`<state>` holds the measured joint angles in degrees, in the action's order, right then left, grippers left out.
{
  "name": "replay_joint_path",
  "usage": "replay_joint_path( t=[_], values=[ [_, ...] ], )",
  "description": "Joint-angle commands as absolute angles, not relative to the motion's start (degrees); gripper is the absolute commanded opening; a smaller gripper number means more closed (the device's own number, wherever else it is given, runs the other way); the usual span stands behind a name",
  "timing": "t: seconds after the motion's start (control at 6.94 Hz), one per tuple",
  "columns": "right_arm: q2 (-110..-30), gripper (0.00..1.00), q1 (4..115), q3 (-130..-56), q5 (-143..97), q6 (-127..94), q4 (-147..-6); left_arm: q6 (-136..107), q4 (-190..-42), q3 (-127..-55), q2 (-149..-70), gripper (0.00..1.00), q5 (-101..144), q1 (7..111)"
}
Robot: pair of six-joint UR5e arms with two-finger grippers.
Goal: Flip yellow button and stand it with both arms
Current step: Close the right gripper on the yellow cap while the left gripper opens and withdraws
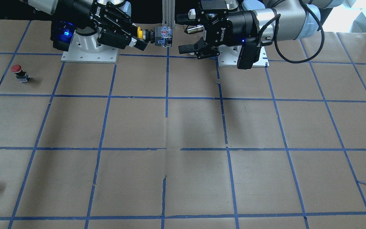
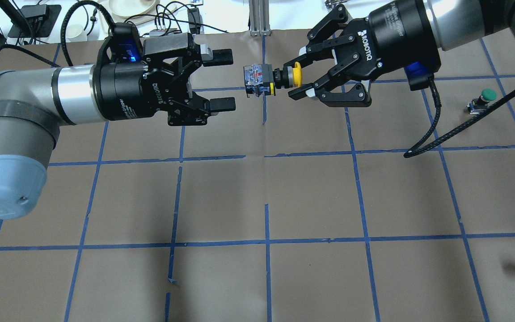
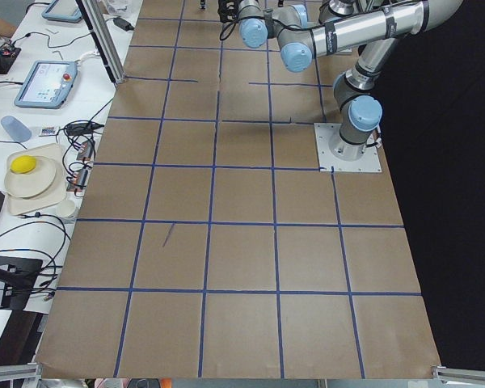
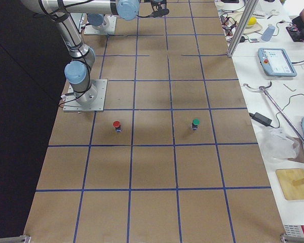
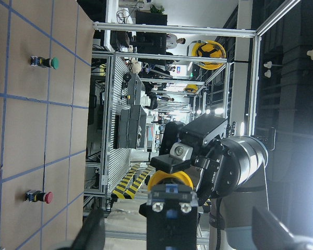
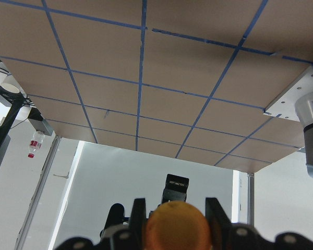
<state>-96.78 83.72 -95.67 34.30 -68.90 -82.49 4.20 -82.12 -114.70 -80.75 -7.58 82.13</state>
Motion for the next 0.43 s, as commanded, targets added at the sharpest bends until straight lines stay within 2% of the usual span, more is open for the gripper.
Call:
replay_joint_path(
  t=[0.0,0.29],
  values=[
    [-96.8,0.12,79.2,-95.9,42.0,-61.1,-82.2,4.2,-82.2,-113.6,-80.9,0.98,-15.1,76.7],
    [-96.4,0.12,75.4,-98.2,55.3,-41.8,-82.8,4.3,-82.1,-111.8,-83.0,0.98,-29.5,74.8]
  ],
)
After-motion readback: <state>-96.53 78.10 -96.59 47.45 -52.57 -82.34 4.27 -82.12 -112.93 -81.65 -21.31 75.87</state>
